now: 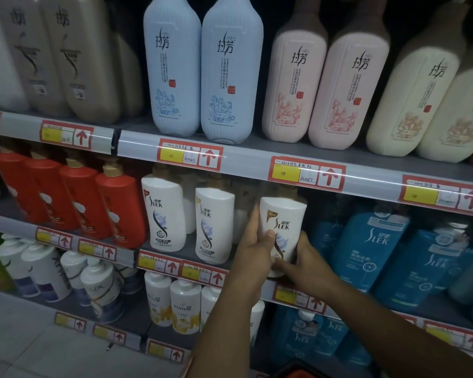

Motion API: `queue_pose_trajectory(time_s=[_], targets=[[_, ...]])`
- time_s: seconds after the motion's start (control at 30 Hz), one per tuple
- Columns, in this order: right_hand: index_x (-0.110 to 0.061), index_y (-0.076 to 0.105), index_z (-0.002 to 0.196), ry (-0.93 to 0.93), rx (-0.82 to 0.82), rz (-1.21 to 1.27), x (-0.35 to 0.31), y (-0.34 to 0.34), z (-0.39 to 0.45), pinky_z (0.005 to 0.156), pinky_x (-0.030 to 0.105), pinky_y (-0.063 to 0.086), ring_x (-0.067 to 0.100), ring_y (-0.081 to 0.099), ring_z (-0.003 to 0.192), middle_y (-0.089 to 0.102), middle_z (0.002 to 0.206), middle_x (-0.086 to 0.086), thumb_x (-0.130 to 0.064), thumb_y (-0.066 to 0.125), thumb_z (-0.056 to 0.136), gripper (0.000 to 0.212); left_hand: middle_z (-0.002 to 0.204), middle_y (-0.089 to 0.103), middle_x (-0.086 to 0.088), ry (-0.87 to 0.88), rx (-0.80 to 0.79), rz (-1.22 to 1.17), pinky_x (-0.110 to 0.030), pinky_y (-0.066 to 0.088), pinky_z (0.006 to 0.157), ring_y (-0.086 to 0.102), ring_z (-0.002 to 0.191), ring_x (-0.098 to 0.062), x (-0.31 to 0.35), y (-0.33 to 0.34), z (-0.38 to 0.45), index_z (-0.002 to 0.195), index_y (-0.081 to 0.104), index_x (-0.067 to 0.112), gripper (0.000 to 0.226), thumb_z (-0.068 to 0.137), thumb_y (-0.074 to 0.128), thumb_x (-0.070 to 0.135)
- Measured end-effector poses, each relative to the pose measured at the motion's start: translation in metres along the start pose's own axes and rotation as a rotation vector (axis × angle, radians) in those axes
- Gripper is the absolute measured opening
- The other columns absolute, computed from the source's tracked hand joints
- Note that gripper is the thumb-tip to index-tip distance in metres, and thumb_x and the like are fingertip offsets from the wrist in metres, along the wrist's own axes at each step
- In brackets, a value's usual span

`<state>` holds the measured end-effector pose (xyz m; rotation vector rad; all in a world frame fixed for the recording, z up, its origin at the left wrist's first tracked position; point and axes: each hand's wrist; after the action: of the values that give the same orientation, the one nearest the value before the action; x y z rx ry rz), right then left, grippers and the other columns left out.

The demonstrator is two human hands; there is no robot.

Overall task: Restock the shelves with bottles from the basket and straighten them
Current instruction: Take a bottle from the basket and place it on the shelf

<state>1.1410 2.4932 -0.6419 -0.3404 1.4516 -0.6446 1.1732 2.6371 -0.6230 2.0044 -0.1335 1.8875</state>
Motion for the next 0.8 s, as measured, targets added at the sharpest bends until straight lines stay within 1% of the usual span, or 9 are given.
queue_pose_trajectory(time_s=[0.13, 0.23, 0.33, 0.4, 0.47, 0.53, 0.63, 0.73, 0.8], targets=[[-0.033, 0.032, 0.131, 0.011, 0.019, 0.002, 0.006, -0.003, 0.002, 0.081, 0.013, 0.048, -0.007, 0.056, 0.103, 0.051, 0.113, -0.029, -0.027, 0.077, 0.086, 0.064, 0.134, 0.059, 0.016, -0.015, 0.004, -0.002, -0.044, 0.056, 0.096, 0.06, 0.121, -0.014, -0.005, 0.005, 0.006, 0.144, 0.034, 0.061, 0.062, 0.104, 0.052, 0.017], [-0.034, 0.032, 0.128, 0.04, 0.037, 0.005, 0.014, -0.004, 0.001, 0.077, 0.011, 0.047, -0.008, 0.056, 0.101, 0.053, 0.111, -0.028, -0.028, 0.078, 0.086, 0.062, 0.146, 0.052, 0.013, -0.022, -0.025, 0.024, -0.049, 0.052, 0.103, 0.054, 0.129, -0.017, -0.011, 0.008, 0.009, 0.147, 0.031, 0.058, 0.067, 0.101, 0.056, 0.015], [-0.032, 0.035, 0.128, 0.063, 0.074, 0.03, 0.018, -0.005, -0.001, 0.074, 0.011, 0.048, -0.006, 0.059, 0.102, 0.057, 0.113, -0.023, -0.031, 0.078, 0.086, 0.06, 0.149, 0.049, 0.01, -0.003, -0.054, 0.038, -0.045, 0.051, 0.104, 0.052, 0.131, -0.014, -0.018, 0.012, 0.012, 0.151, 0.033, 0.05, 0.069, 0.099, 0.056, 0.01], [-0.033, 0.035, 0.127, 0.071, 0.069, 0.029, 0.017, -0.006, 0.0, 0.072, 0.011, 0.049, -0.006, 0.059, 0.1, 0.057, 0.113, -0.022, -0.032, 0.079, 0.085, 0.061, 0.147, 0.05, 0.008, 0.017, -0.038, 0.048, -0.043, 0.053, 0.101, 0.053, 0.13, -0.014, -0.018, 0.016, 0.013, 0.15, 0.034, 0.049, 0.072, 0.093, 0.06, 0.014], [-0.034, 0.033, 0.128, 0.077, 0.055, 0.004, 0.016, -0.006, 0.0, 0.071, 0.01, 0.048, -0.007, 0.058, 0.098, 0.056, 0.112, -0.023, -0.033, 0.079, 0.084, 0.064, 0.147, 0.05, 0.008, 0.022, -0.003, 0.048, -0.045, 0.052, 0.103, 0.052, 0.132, -0.015, -0.02, 0.016, 0.014, 0.149, 0.034, 0.05, 0.075, 0.089, 0.062, 0.016], [-0.032, 0.034, 0.129, 0.087, 0.046, -0.011, 0.015, -0.006, 0.0, 0.071, 0.01, 0.048, -0.007, 0.058, 0.098, 0.056, 0.113, -0.021, -0.033, 0.08, 0.084, 0.064, 0.148, 0.05, 0.007, 0.012, 0.019, 0.057, -0.049, 0.05, 0.105, 0.051, 0.133, -0.017, -0.021, 0.016, 0.012, 0.148, 0.034, 0.05, 0.071, 0.094, 0.06, 0.011], [-0.029, 0.038, 0.128, 0.122, 0.054, -0.01, 0.014, -0.005, -0.003, 0.072, 0.012, 0.049, -0.005, 0.058, 0.096, 0.059, 0.116, -0.014, -0.033, 0.078, 0.085, 0.059, 0.147, 0.051, 0.007, 0.004, 0.016, 0.095, -0.051, 0.05, 0.105, 0.051, 0.133, -0.02, -0.018, 0.016, 0.003, 0.148, 0.035, 0.048, 0.069, 0.096, 0.059, 0.011], [-0.025, 0.042, 0.123, 0.13, 0.085, -0.054, 0.008, -0.004, -0.011, 0.069, 0.011, 0.045, -0.004, 0.058, 0.091, 0.061, 0.115, -0.009, -0.033, 0.077, 0.087, 0.051, 0.146, 0.051, 0.009, 0.006, -0.001, 0.143, -0.047, 0.049, 0.106, 0.05, 0.133, -0.018, -0.013, 0.015, -0.008, 0.151, 0.031, 0.045, 0.068, 0.096, 0.06, 0.019], [-0.02, 0.045, 0.126, 0.113, 0.096, -0.098, 0.007, -0.004, -0.021, 0.075, 0.015, 0.047, 0.005, 0.061, 0.096, 0.062, 0.117, -0.007, -0.033, 0.077, 0.087, 0.052, 0.149, 0.047, 0.01, 0.022, -0.023, 0.214, -0.047, 0.046, 0.11, 0.047, 0.136, -0.016, -0.011, 0.013, -0.016, 0.152, 0.029, 0.046, 0.073, 0.089, 0.06, 0.03]])
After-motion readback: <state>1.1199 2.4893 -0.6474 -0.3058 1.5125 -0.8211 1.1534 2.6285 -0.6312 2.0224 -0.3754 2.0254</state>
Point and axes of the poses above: each hand's wrist, its own z-axis towards the middle knuckle, its own y-axis out of the palm, x = y × z
